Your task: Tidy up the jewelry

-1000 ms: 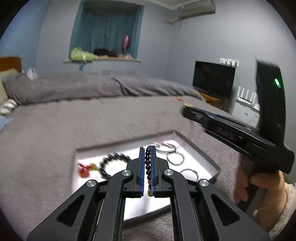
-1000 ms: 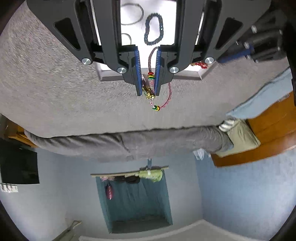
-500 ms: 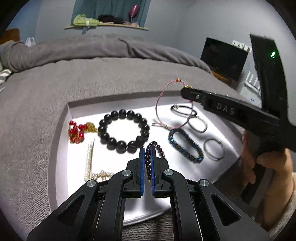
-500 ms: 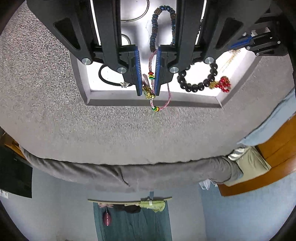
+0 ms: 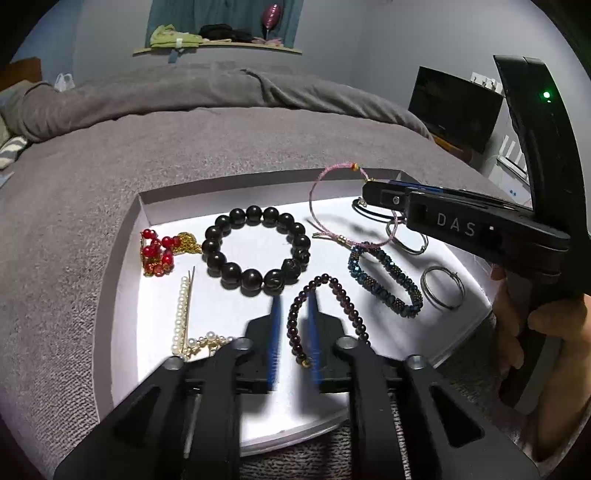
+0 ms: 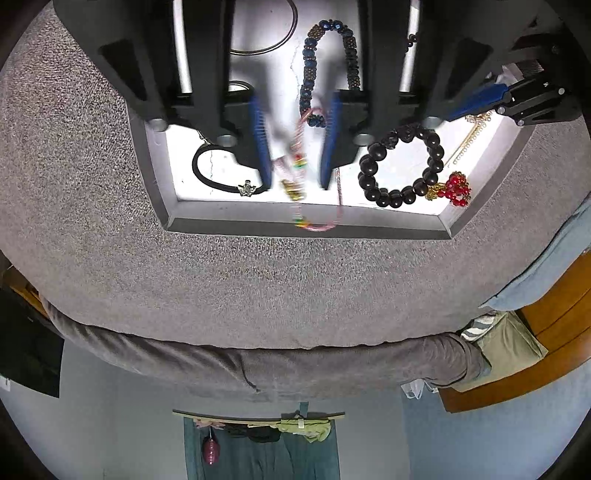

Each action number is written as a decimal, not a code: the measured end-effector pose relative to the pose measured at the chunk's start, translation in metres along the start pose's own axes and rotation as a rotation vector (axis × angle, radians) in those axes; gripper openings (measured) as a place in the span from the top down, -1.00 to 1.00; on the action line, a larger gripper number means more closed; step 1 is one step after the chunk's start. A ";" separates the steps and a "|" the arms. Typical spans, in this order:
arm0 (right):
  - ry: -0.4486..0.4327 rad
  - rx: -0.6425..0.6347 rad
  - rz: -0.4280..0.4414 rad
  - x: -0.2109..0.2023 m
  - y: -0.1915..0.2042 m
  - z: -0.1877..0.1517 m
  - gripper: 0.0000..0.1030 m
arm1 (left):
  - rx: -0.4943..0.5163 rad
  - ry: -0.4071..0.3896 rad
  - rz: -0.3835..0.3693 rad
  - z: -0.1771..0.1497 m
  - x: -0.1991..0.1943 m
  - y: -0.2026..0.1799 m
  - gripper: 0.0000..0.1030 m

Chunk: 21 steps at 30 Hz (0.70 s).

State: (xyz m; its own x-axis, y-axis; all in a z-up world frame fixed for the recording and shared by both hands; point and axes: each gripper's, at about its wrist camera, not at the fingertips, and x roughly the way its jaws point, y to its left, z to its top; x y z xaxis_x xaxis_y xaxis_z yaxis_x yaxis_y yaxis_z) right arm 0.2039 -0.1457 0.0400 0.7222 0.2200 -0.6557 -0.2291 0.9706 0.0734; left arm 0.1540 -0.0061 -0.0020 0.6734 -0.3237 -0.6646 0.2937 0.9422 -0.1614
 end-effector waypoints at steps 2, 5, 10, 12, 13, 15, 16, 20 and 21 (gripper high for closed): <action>-0.005 0.002 -0.002 -0.001 0.000 0.000 0.32 | 0.008 -0.011 0.002 0.000 -0.002 -0.001 0.53; -0.016 0.008 -0.001 -0.003 -0.002 -0.001 0.15 | 0.021 -0.023 0.006 -0.002 -0.006 -0.004 0.46; -0.068 0.028 0.001 -0.021 -0.009 -0.004 -0.22 | 0.043 -0.080 0.017 -0.002 -0.018 -0.011 0.29; -0.093 0.038 0.000 -0.032 -0.013 -0.005 -0.39 | 0.046 -0.119 0.032 -0.001 -0.028 -0.012 0.01; -0.104 0.042 -0.003 -0.038 -0.015 -0.006 -0.52 | 0.044 -0.137 0.044 -0.001 -0.032 -0.012 -0.14; -0.124 0.049 -0.009 -0.050 -0.018 -0.007 -0.68 | 0.029 -0.194 0.078 -0.001 -0.045 -0.010 -0.53; -0.140 0.054 -0.009 -0.059 -0.020 -0.008 -0.77 | 0.028 -0.211 0.086 -0.001 -0.050 -0.010 -0.53; -0.198 0.082 -0.018 -0.092 -0.029 -0.014 -0.89 | 0.026 -0.271 0.144 -0.005 -0.070 -0.009 -0.77; -0.209 0.095 -0.018 -0.102 -0.032 -0.016 -0.89 | 0.023 -0.282 0.157 -0.007 -0.076 -0.009 -0.78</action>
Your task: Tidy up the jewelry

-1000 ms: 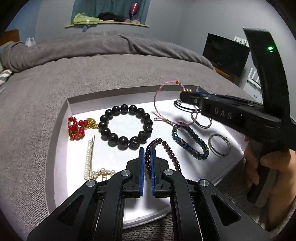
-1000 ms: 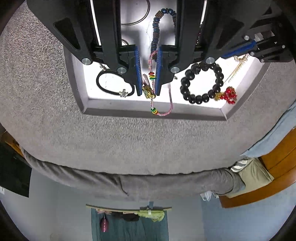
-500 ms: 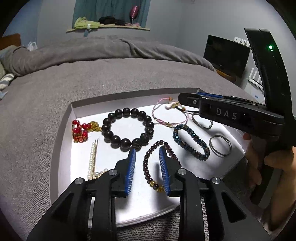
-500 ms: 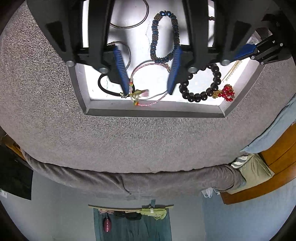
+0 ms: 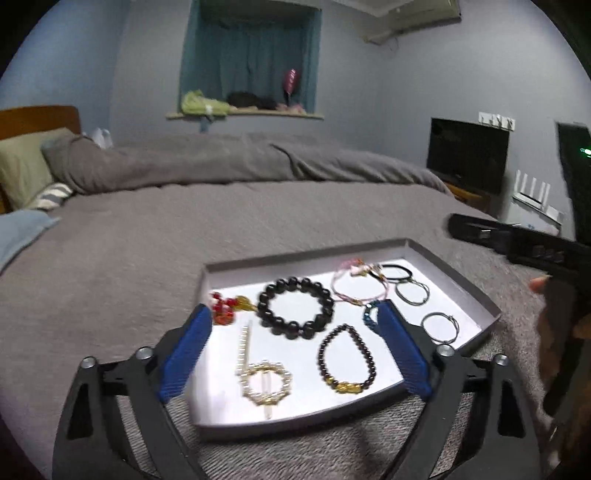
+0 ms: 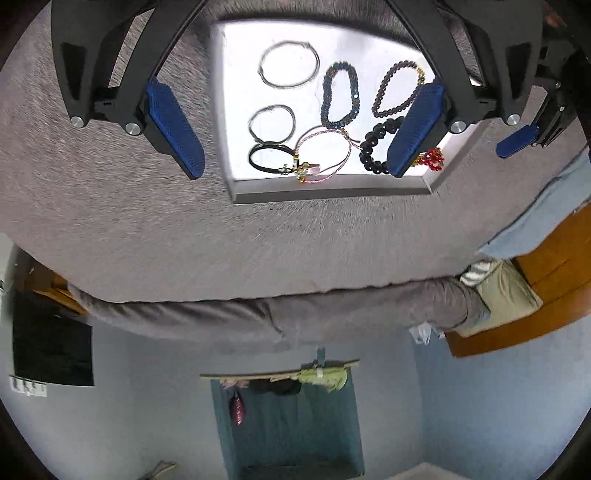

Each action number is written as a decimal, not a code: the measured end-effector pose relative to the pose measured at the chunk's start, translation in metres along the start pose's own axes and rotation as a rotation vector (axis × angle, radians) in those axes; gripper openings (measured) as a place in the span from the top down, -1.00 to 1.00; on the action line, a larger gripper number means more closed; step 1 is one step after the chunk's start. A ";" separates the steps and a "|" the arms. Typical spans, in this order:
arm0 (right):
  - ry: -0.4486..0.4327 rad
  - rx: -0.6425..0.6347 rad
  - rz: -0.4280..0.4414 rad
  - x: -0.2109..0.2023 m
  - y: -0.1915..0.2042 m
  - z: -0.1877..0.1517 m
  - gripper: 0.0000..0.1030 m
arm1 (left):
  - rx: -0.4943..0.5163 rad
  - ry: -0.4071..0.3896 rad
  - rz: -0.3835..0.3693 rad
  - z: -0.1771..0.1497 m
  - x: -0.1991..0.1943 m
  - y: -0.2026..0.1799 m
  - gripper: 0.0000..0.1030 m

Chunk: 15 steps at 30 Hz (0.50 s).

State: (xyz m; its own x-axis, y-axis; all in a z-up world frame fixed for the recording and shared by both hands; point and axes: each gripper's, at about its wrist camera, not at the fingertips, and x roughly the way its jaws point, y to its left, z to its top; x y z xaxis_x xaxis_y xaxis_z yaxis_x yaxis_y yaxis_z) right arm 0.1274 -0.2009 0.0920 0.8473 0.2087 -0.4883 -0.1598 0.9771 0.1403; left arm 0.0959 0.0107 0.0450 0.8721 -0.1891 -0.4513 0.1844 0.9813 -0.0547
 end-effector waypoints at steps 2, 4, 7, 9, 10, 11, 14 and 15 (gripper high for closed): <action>-0.019 0.025 0.002 -0.014 -0.005 -0.004 -0.89 | -0.007 -0.002 0.015 0.000 -0.006 0.003 -0.80; -0.033 0.048 0.000 -0.028 -0.011 -0.010 -0.89 | -0.019 0.003 0.028 -0.003 -0.013 0.007 -0.81; -0.052 0.060 -0.007 -0.046 -0.016 -0.023 -0.89 | -0.038 0.027 0.063 -0.011 -0.022 0.012 -0.83; -0.069 0.048 -0.022 -0.057 -0.019 -0.033 -0.89 | -0.048 0.038 0.081 -0.018 -0.029 0.016 -0.84; -0.076 0.039 -0.035 -0.061 -0.019 -0.038 -0.89 | -0.050 0.041 0.087 -0.020 -0.031 0.017 -0.84; -0.083 0.029 -0.048 -0.065 -0.020 -0.042 -0.89 | -0.050 0.046 0.096 -0.023 -0.035 0.018 -0.84; -0.097 0.010 -0.074 -0.076 -0.025 -0.057 -0.89 | -0.052 0.062 0.123 -0.032 -0.042 0.021 -0.85; -0.095 0.011 -0.072 -0.077 -0.026 -0.060 -0.89 | -0.054 0.070 0.128 -0.035 -0.045 0.022 -0.85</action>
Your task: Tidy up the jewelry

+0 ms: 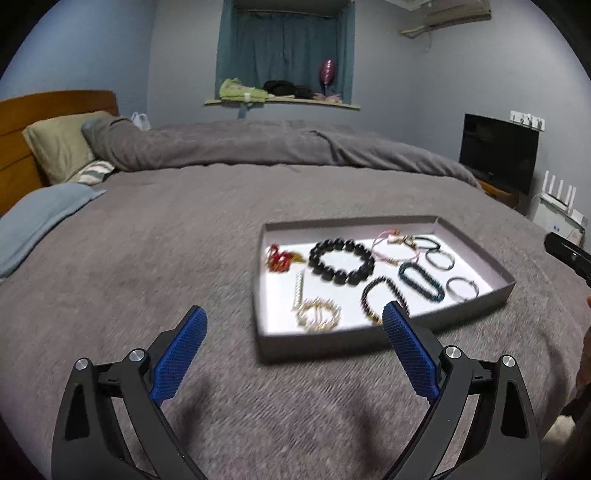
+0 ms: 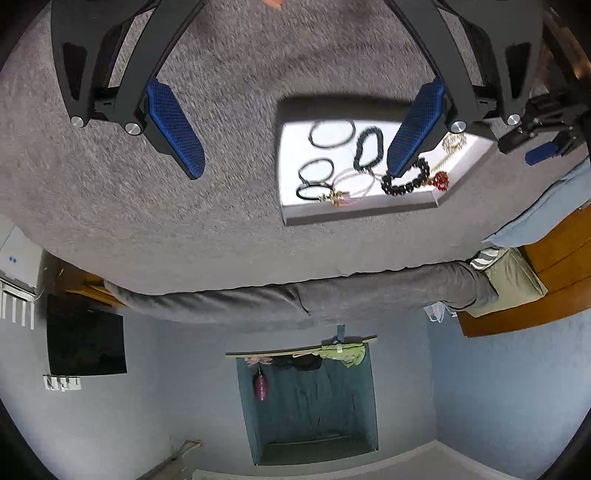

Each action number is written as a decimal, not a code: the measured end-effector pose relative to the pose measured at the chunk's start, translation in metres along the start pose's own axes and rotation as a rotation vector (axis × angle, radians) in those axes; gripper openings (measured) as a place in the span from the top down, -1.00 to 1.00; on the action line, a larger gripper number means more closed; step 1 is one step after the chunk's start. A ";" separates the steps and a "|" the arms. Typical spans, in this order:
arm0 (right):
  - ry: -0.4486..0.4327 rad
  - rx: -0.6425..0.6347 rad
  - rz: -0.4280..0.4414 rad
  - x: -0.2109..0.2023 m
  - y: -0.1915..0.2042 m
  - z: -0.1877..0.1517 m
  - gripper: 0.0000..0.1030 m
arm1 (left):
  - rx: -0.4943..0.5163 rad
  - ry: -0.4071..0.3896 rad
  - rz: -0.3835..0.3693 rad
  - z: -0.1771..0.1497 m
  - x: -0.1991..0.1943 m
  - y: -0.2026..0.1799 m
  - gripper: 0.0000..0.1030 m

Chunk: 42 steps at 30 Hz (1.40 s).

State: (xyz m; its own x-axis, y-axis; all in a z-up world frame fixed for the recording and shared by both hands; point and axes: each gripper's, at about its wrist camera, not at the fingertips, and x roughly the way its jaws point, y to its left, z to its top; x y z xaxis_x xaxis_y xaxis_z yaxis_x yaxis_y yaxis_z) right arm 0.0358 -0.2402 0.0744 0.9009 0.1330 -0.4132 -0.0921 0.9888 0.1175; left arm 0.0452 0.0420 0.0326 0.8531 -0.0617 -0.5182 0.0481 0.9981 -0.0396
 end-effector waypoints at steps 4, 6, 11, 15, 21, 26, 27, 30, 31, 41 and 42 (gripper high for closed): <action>0.012 -0.008 0.008 -0.005 -0.001 -0.016 -0.89 | 0.002 0.030 -0.008 -0.011 -0.004 -0.001 -0.85; 0.011 -0.020 0.008 -0.006 0.002 -0.025 -0.89 | 0.022 0.041 -0.010 -0.018 -0.005 -0.005 -0.85; 0.041 -0.056 0.008 0.006 0.015 -0.039 -0.90 | 0.083 0.045 0.009 -0.025 -0.004 -0.020 -0.85; 0.061 -0.100 -0.004 0.015 0.022 -0.046 -0.89 | 0.082 0.049 -0.018 -0.029 -0.001 -0.025 -0.86; 0.076 -0.087 0.009 0.018 0.021 -0.049 -0.90 | 0.105 0.025 -0.002 -0.029 -0.001 -0.028 -0.86; 0.087 -0.092 0.012 0.021 0.022 -0.049 -0.90 | 0.084 0.027 0.000 -0.027 0.001 -0.024 -0.87; 0.088 -0.092 0.013 0.021 0.022 -0.050 -0.90 | 0.080 0.031 0.000 -0.027 0.002 -0.023 -0.87; 0.091 -0.098 0.012 0.022 0.024 -0.050 -0.90 | 0.074 0.033 0.002 -0.027 0.002 -0.021 -0.87; 0.092 -0.099 0.012 0.022 0.024 -0.051 -0.90 | 0.073 0.033 0.003 -0.027 0.002 -0.020 -0.87; 0.097 -0.090 0.009 0.023 0.024 -0.051 -0.89 | 0.074 0.037 0.006 -0.028 0.003 -0.021 -0.87; 0.097 -0.090 0.009 0.023 0.024 -0.051 -0.90 | 0.074 0.037 0.007 -0.028 0.003 -0.021 -0.87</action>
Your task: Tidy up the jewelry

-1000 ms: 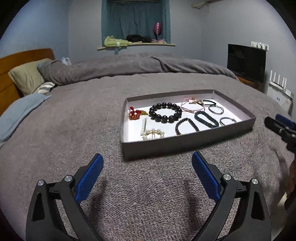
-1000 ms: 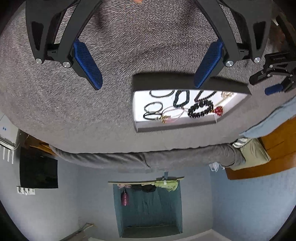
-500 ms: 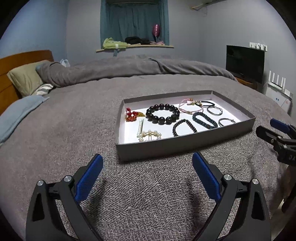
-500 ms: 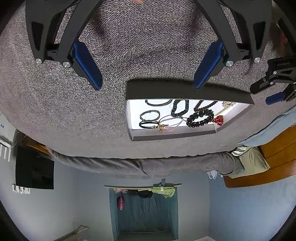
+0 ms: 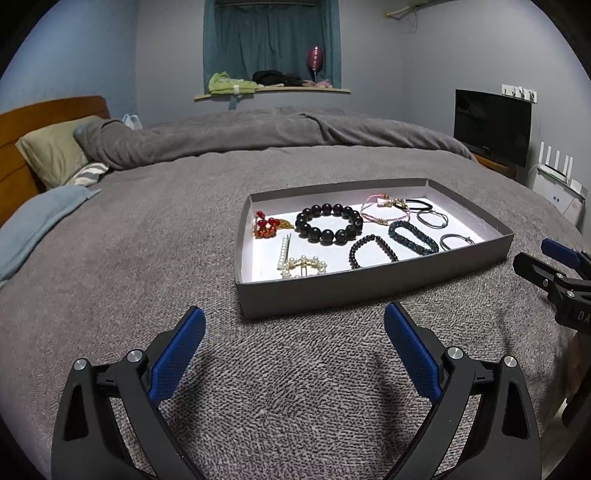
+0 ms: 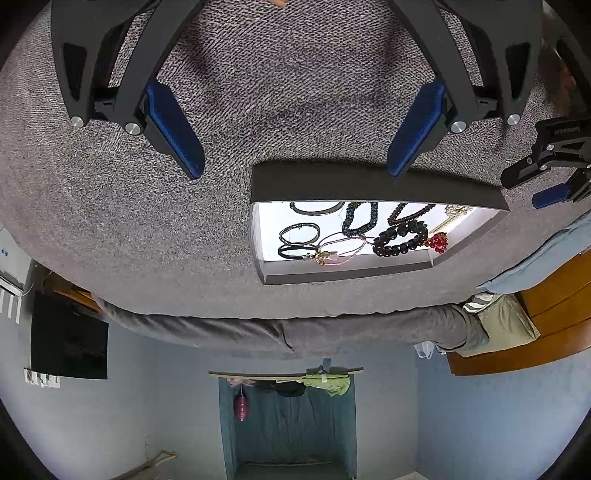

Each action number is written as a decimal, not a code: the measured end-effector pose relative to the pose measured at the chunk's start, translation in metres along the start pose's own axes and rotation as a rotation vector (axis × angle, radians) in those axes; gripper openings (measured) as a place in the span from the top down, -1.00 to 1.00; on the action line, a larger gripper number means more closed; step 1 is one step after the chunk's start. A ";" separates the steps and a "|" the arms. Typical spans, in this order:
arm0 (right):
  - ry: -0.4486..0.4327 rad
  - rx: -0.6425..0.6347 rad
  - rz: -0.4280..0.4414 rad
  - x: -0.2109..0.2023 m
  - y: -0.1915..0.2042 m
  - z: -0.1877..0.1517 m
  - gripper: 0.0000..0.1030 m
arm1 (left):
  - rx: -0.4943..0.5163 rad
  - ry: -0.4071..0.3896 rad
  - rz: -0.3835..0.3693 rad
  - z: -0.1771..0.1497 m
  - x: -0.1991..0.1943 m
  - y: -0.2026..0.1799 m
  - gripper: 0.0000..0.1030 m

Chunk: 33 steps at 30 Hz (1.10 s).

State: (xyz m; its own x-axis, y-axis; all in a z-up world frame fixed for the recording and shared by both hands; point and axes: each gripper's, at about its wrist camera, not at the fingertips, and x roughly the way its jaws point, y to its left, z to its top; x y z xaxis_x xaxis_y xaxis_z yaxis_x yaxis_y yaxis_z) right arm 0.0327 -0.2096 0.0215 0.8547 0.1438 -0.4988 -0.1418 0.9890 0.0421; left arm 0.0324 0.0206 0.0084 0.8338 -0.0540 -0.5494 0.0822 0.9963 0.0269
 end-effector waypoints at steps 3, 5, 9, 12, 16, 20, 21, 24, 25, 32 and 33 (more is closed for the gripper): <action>-0.001 -0.001 0.000 0.000 0.000 0.000 -0.90 | 0.002 0.000 0.001 0.000 0.000 0.000 -0.88; 0.001 -0.001 0.000 0.000 -0.001 0.000 -0.90 | 0.002 0.001 -0.001 0.000 0.000 0.000 -0.88; 0.005 -0.002 -0.001 0.000 0.000 -0.001 -0.90 | 0.005 0.003 0.000 -0.001 0.001 -0.001 -0.88; 0.005 -0.003 -0.001 0.000 0.000 -0.001 -0.90 | 0.004 0.004 -0.001 -0.001 0.001 -0.001 -0.88; 0.008 -0.006 -0.003 0.001 0.000 -0.001 -0.90 | 0.006 0.008 0.001 -0.002 0.002 -0.002 -0.88; 0.007 -0.006 -0.003 0.001 0.000 -0.001 -0.90 | 0.009 0.007 0.001 -0.002 0.002 -0.003 -0.88; 0.007 -0.006 -0.003 0.001 0.000 -0.001 -0.90 | 0.009 0.007 0.001 -0.002 0.002 -0.003 -0.88; 0.008 -0.006 -0.003 0.001 0.000 -0.001 -0.90 | 0.009 0.008 0.001 -0.002 0.002 -0.003 -0.88; 0.008 -0.006 -0.003 0.000 0.000 -0.001 -0.90 | 0.009 0.008 0.000 -0.002 0.002 -0.003 -0.88; 0.008 -0.006 -0.003 0.000 0.000 -0.001 -0.90 | 0.009 0.009 0.001 -0.002 0.002 -0.003 -0.88; 0.008 -0.007 -0.003 0.001 0.000 -0.001 -0.89 | 0.009 0.009 0.000 -0.002 0.002 -0.003 -0.88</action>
State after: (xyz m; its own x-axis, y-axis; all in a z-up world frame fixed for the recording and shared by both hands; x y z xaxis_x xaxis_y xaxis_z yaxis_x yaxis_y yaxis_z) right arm 0.0324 -0.2095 0.0200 0.8510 0.1404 -0.5060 -0.1425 0.9892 0.0349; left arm 0.0326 0.0176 0.0056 0.8289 -0.0530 -0.5569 0.0867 0.9956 0.0343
